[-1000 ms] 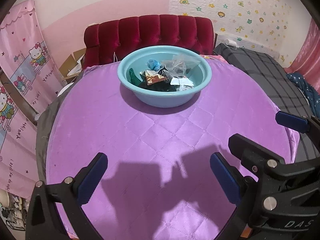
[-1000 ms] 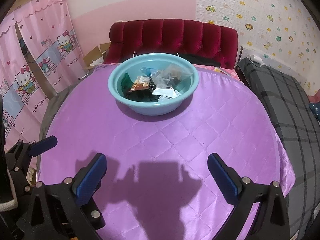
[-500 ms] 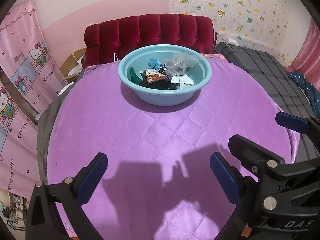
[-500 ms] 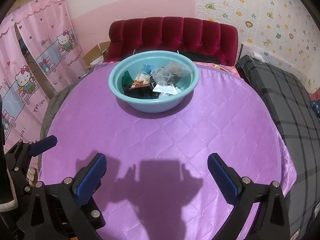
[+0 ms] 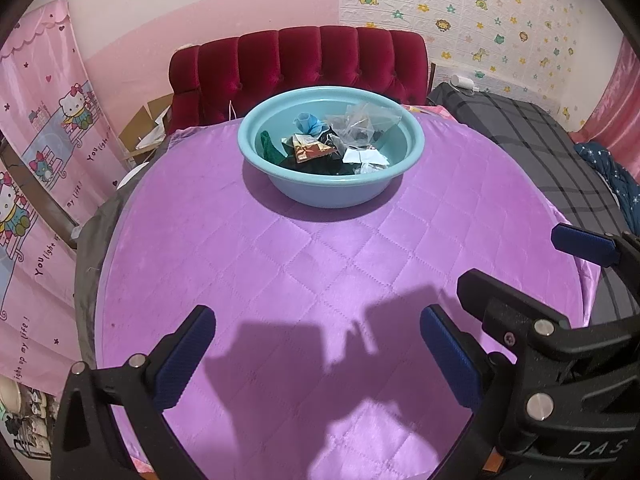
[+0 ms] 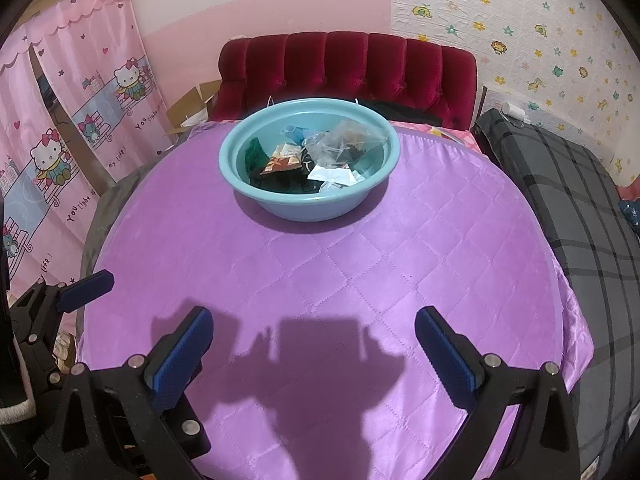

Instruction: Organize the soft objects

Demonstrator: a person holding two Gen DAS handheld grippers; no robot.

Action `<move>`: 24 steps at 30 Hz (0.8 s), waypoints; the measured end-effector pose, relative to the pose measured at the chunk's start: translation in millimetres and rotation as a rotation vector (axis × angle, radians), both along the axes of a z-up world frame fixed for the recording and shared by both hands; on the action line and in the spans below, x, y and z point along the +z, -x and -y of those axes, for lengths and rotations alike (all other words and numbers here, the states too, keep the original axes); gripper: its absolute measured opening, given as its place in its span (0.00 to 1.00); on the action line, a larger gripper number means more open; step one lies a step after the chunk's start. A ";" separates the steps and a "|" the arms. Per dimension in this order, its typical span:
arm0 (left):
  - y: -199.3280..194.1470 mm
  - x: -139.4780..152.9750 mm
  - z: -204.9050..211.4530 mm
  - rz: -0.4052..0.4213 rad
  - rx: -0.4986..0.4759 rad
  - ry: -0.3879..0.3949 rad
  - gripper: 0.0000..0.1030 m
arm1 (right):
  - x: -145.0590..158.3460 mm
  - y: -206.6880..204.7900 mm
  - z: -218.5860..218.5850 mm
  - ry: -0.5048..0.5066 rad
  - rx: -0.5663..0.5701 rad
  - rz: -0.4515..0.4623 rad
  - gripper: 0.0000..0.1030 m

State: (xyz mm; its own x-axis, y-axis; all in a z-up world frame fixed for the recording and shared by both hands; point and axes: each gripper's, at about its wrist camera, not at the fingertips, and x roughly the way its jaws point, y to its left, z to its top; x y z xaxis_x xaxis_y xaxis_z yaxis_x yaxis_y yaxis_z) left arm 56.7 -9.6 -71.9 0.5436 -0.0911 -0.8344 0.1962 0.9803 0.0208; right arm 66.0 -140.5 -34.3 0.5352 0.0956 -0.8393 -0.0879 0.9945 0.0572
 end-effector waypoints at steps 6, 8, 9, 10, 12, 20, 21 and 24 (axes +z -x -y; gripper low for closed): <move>0.6 1.3 -1.1 0.001 0.002 0.002 1.00 | 1.0 1.8 -0.9 0.001 0.000 0.004 1.00; 0.7 1.1 -1.3 0.000 0.003 0.002 1.00 | 1.1 1.5 -1.1 0.002 0.001 0.004 1.00; 0.6 1.1 -1.4 0.000 0.002 0.002 1.00 | 1.1 1.5 -1.1 0.002 0.001 0.005 1.00; 0.6 1.1 -1.4 0.000 0.002 0.002 1.00 | 1.1 1.6 -1.2 0.002 0.000 0.005 1.00; 0.6 1.0 -1.5 0.000 0.002 0.004 1.00 | 1.6 1.2 -1.4 0.003 0.000 0.005 1.00; 1.6 1.5 -1.8 -0.005 0.005 0.005 1.00 | 2.1 0.9 -2.2 0.005 0.001 0.004 1.00; 1.8 1.6 -1.9 -0.006 0.006 0.006 1.00 | 2.1 1.0 -2.2 0.004 0.001 0.005 1.00; 1.6 1.6 -1.6 -0.006 0.006 0.005 1.00 | 2.1 1.0 -2.3 0.005 0.001 0.004 1.00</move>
